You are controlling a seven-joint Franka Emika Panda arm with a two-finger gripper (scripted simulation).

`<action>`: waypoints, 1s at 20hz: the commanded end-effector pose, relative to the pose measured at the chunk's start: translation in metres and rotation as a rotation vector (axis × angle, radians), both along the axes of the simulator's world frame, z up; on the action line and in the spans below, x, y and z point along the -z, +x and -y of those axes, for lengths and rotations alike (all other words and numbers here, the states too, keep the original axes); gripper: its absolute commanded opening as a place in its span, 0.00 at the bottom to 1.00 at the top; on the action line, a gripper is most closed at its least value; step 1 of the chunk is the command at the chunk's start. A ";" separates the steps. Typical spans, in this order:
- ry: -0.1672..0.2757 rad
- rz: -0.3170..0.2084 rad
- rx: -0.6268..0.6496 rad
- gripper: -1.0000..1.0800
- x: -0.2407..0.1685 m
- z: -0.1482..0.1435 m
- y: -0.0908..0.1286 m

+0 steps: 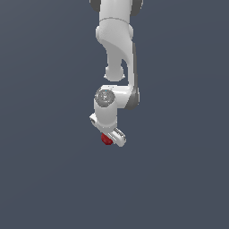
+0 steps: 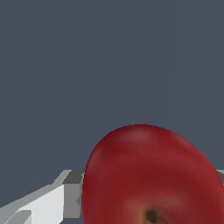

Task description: Pick up the object and move it to a goal position.

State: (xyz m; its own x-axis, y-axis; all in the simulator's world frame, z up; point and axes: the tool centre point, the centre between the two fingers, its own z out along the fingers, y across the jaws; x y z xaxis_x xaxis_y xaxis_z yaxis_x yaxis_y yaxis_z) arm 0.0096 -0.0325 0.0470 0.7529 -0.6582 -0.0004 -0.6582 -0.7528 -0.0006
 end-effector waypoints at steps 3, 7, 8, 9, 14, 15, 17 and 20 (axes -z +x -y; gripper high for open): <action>0.000 0.000 0.000 0.00 -0.004 0.005 -0.001; 0.000 0.000 0.000 0.00 -0.017 0.021 -0.006; 0.000 0.000 0.000 0.00 -0.022 0.027 -0.007; 0.000 0.000 0.000 0.00 -0.027 0.034 -0.009; 0.001 0.000 0.001 0.00 -0.063 0.078 -0.020; 0.001 0.000 0.001 0.00 -0.070 0.087 -0.022; 0.001 0.000 0.001 0.00 -0.084 0.105 -0.026; 0.000 0.000 0.001 0.00 -0.102 0.127 -0.030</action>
State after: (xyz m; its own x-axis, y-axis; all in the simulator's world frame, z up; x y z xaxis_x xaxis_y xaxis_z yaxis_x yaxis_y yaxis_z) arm -0.0187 -0.1483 0.1384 0.7509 -0.6604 -0.0020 -0.6604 -0.7509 -0.0001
